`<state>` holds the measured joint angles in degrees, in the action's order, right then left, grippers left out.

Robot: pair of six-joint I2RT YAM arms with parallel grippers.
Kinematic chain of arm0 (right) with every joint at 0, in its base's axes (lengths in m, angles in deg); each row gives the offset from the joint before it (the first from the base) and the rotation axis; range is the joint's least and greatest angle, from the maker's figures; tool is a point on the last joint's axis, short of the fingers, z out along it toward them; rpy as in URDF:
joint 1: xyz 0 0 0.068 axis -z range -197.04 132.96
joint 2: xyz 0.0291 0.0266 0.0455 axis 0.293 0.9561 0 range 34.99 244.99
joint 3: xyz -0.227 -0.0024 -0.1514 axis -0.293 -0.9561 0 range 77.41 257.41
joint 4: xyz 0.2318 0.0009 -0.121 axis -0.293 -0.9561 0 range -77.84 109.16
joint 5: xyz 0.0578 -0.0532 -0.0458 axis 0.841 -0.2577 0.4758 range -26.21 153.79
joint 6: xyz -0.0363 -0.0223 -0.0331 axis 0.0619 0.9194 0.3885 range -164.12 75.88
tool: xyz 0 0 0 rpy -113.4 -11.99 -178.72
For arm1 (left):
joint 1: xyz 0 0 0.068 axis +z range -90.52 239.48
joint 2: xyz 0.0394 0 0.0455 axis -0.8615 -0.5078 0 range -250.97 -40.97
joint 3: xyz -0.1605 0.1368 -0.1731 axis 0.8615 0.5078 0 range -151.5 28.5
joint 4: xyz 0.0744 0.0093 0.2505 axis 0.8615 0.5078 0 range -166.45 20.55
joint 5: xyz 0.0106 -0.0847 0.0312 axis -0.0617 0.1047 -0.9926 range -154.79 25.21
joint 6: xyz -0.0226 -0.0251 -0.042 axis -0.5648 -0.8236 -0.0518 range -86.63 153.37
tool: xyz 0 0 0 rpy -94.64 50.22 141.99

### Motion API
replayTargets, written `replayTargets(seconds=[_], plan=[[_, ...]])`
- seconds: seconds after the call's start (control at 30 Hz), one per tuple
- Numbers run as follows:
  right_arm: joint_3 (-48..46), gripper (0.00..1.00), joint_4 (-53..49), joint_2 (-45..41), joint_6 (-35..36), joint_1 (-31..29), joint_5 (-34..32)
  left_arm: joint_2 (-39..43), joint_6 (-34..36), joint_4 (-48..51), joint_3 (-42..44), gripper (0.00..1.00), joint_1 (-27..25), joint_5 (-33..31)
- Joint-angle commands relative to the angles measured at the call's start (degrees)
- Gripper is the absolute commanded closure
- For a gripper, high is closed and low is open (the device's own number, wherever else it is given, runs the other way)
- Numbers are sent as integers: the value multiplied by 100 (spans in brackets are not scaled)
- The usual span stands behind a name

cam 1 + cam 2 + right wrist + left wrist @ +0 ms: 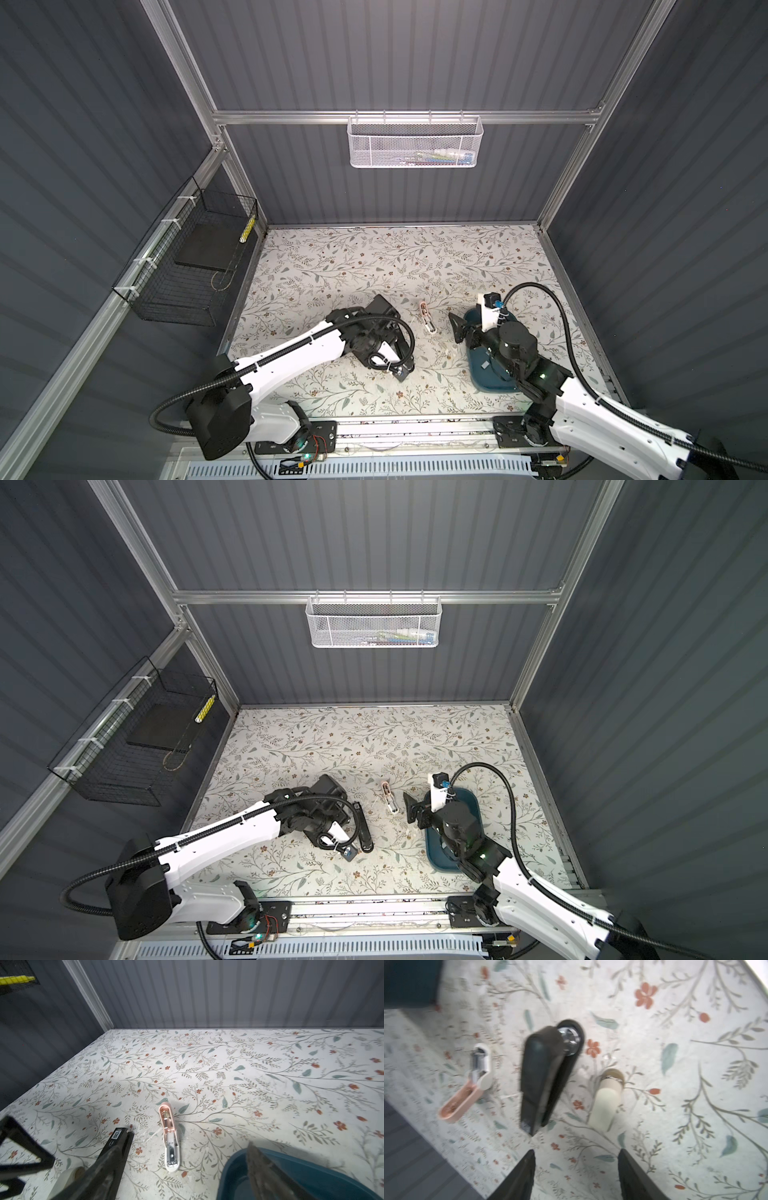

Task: Load the staples into the stapler
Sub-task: 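Set the pink stapler down with the right gripper while the left grasps the cream stapler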

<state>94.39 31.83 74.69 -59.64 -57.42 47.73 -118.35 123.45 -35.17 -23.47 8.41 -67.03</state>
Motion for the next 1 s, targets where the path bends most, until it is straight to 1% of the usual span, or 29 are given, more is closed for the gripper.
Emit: replayTargets(seconds=[0.0, 0.1, 0.17, 0.27, 0.33, 0.5, 0.67, 0.97], plan=[[-198, 5, -147, -343, -104, 397, -63, -213, 169, -114, 78, 37, -161, -443], [-364, 2, -104, -503, -110, 765, 81, -579, 142, -44, 54, 38, -328, -778], [-449, 1, -54, -569, -59, 882, 64, -828, 141, -30, 78, 39, -447, -1035], [-502, 1, -64, -575, -10, 939, -179, -1024, 103, 44, 22, 39, -502, -1104], [-503, 1, -46, -512, -12, 977, -223, -1068, 84, 73, 2, 39, -517, -1142], [-495, 1, 78, -248, -29, 1039, -207, -924, 134, -33, 150, 38, -536, -1031], [-449, 1, 78, -115, -40, 1068, -164, -740, -64, -116, 38, 41, -568, -596], [-463, 1, 78, -165, -69, 1120, -146, -921, -207, -53, 16, 44, -682, -347]])
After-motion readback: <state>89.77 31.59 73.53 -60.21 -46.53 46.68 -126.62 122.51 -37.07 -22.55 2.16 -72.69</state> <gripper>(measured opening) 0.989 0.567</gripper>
